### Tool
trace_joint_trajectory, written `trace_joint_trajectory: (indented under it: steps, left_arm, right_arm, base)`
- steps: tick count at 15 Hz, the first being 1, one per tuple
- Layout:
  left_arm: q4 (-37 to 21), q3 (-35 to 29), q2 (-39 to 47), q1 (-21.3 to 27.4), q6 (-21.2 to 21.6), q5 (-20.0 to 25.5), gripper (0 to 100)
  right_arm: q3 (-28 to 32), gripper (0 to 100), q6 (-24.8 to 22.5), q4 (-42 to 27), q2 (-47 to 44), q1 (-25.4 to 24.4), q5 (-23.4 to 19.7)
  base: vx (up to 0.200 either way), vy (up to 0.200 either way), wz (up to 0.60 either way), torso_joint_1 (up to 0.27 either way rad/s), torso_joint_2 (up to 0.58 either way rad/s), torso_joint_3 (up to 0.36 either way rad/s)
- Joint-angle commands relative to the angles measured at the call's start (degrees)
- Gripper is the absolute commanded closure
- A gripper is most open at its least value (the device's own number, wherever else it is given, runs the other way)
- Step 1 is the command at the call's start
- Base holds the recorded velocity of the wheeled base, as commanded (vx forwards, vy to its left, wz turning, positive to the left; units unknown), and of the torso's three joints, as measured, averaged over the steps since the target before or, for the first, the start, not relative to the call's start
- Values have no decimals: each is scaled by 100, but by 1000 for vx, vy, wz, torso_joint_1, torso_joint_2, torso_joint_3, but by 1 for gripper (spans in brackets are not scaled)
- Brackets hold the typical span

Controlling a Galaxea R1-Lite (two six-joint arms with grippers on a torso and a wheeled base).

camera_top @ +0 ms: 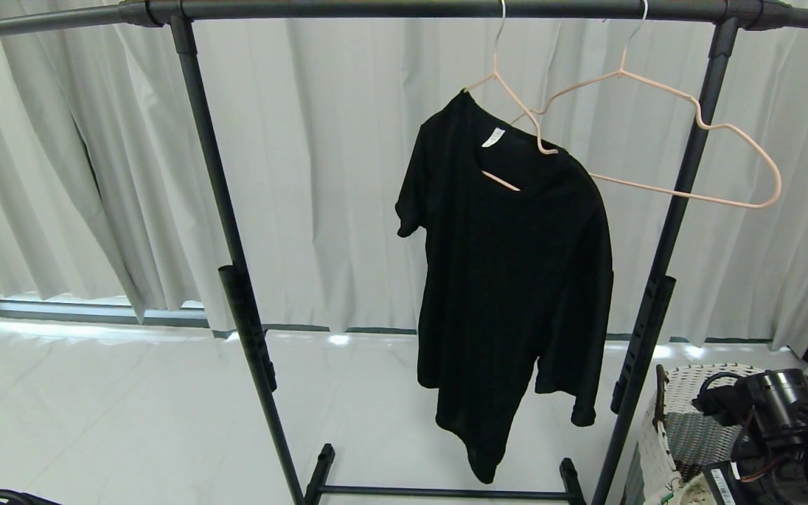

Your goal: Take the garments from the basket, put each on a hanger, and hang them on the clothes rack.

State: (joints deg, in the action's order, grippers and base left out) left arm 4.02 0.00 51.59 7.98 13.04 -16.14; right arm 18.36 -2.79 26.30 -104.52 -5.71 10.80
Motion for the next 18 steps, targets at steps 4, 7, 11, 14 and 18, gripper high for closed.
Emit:
trace_joint_trajectory:
  steps: [4, 7, 11, 14, 18]
  left_arm:
    - [2, 0, -9, -7, -30, -3, 0]
    - [2, 0, -141, -7, -39, 14, 0]
    - [-7, 0, -202, -16, -294, 32, 0]
    - [-16, 0, -184, -16, -399, 50, 0]
    - [-16, 0, -158, -16, -425, 375, 0]
  right_arm:
    - [2286, 100, -55, -4106, 2454, -282, -799]
    - [2893, 100, -46, -4625, 2902, -862, -808]
    - [3209, 100, -37, -4809, 3184, -1732, -808]
    - [3763, 100, -11, -5117, 3131, -2427, -808]
    - [4352, 100, 622, -5099, 2700, -3815, -808]
  base:
    - [0, 0, 0, 0, 0, 0]
    - [-200, 0, 0, 15, 1, 1]
    - [-200, 0, 0, 1, 0, 6]
    - [-133, 0, 0, 2, 0, 3]
    - [0, 0, 0, 0, 0, 0]
